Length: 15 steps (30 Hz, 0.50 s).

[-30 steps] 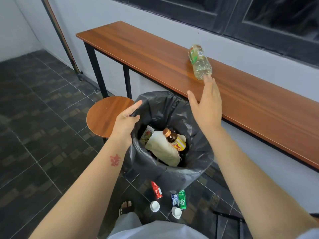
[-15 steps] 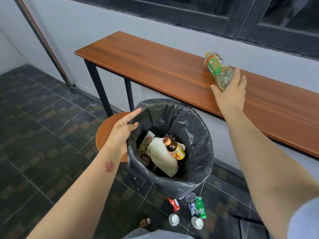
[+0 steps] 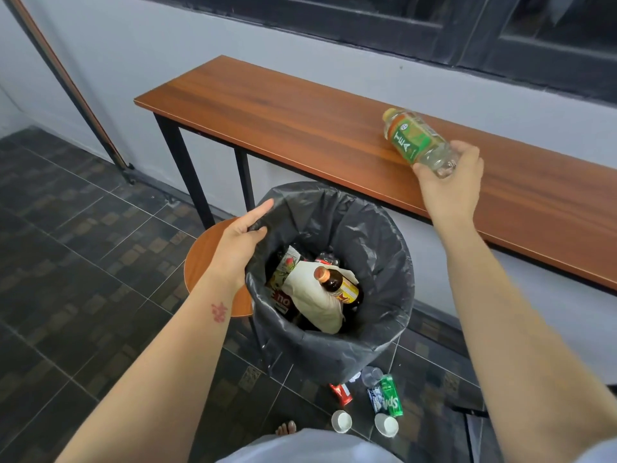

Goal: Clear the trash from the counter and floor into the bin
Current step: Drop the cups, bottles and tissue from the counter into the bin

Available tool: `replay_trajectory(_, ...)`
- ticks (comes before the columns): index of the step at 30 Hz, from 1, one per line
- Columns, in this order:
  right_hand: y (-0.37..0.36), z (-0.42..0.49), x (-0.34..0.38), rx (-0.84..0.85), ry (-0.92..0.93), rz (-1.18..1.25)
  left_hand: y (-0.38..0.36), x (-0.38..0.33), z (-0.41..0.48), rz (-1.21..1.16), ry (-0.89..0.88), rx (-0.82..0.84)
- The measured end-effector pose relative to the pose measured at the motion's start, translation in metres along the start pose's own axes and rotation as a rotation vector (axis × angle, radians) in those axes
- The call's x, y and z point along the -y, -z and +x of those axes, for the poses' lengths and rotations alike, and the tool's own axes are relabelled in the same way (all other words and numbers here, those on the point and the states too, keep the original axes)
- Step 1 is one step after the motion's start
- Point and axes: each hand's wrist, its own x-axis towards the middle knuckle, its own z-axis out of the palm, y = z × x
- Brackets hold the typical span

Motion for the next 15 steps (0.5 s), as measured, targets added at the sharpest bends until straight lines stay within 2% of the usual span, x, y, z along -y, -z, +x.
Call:
replay_trajectory(4, 0.024, -0.046, -0.004, 0.078, 0.011, 0.239, -0.001, -0.002, -0.002, 0.011, 0.002, 0.01)
replay_trajectory(7, 0.037, -0.083, 0.0, 0.157, 0.056, 0.29, -0.002, 0.0, -0.002, 0.006, 0.005, 0.013)
replay_trajectory(11, 0.035, -0.125, -0.004, 0.257, 0.182, 0.189, -0.001, 0.002, -0.001, 0.012, 0.014, 0.003)
replay_trajectory(15, 0.015, -0.143, -0.027, 0.39, 0.209, -0.019, -0.002, 0.004, 0.0, 0.069, -0.001, 0.008)
